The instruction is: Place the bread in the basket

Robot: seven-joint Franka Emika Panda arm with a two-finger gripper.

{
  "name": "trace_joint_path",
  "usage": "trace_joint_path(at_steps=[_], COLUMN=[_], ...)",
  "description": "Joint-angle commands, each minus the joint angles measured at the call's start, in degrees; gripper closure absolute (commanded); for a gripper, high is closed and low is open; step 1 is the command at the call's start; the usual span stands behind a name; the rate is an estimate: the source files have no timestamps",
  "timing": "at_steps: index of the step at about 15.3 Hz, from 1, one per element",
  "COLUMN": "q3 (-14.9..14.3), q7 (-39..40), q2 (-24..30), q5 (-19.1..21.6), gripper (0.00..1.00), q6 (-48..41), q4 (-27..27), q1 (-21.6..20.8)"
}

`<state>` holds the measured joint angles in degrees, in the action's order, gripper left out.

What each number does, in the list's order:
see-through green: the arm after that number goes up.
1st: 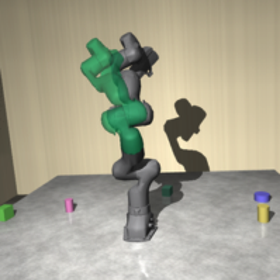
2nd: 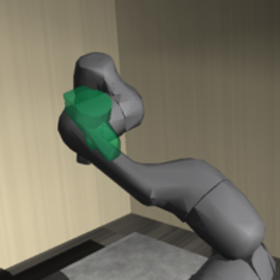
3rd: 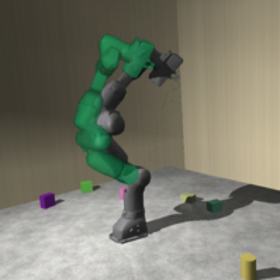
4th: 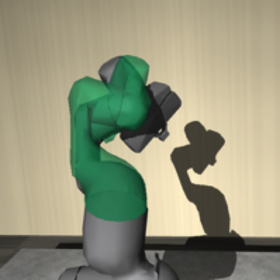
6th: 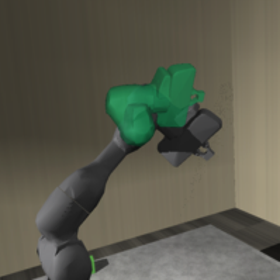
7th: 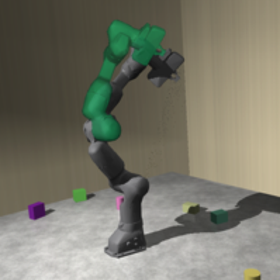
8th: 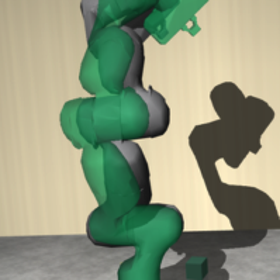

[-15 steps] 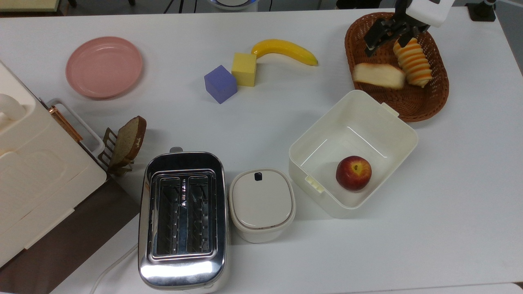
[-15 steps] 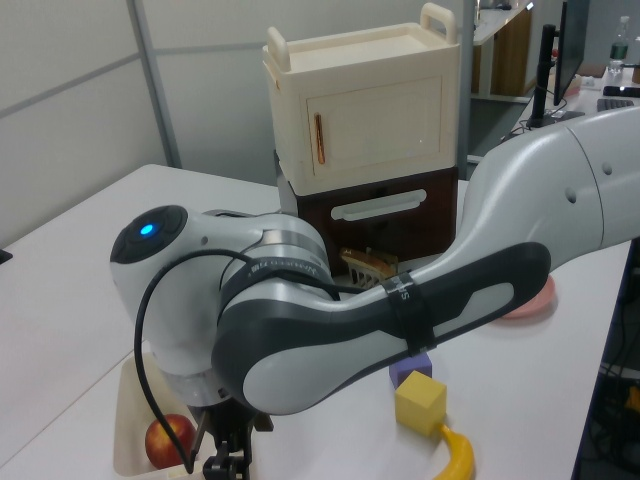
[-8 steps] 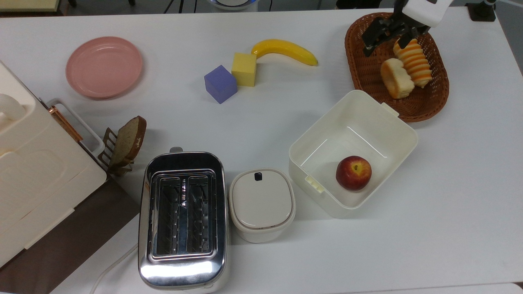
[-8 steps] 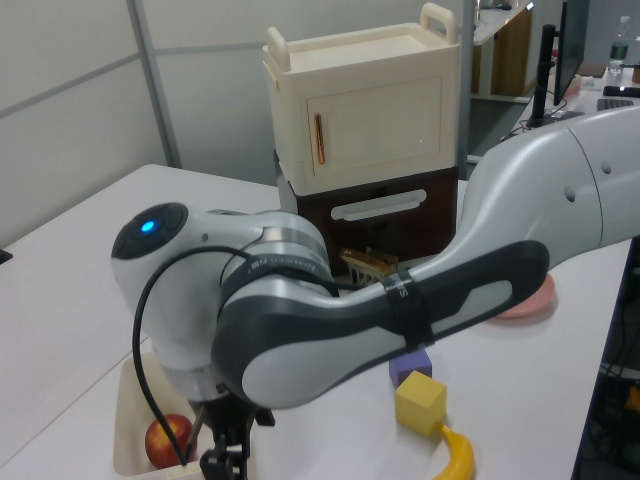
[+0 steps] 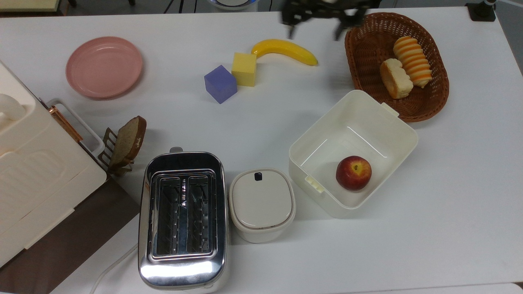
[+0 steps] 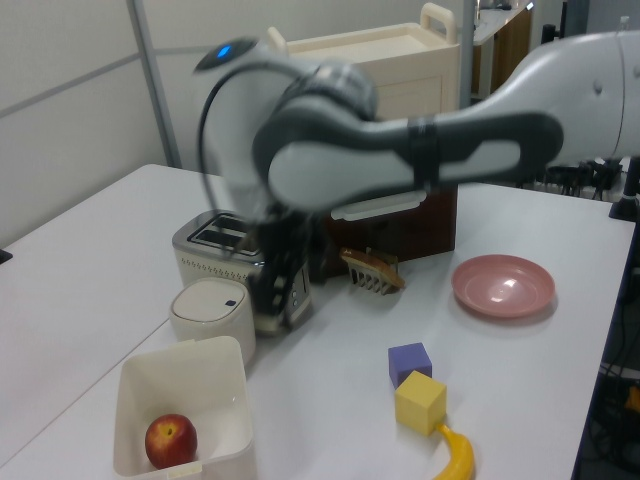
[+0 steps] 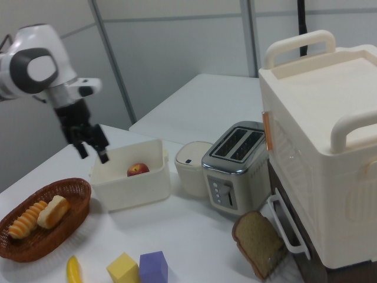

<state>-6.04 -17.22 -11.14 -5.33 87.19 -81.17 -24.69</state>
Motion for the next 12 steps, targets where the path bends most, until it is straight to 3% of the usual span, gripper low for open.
trace_joint_path(at_steps=[1, 2, 5, 9, 12], q3=[0.0, 0.0, 0.0, 0.0, 0.0], q7=[0.0, 0.1, 0.8, 8.7, 8.9], q2=[1.6, 1.4, 0.9, 0.5, 0.6], q5=[1.1, 1.2, 1.7, 7.7, 8.1], gripper=[0.0, 0.0, 0.0, 0.0, 0.0], q6=[-1.1, -0.9, -0.3, 0.0, 0.3], q4=[-1.5, -1.7, -1.9, -2.0, -1.7], q1=[7.7, 11.3, 16.2, 20.2, 20.6])
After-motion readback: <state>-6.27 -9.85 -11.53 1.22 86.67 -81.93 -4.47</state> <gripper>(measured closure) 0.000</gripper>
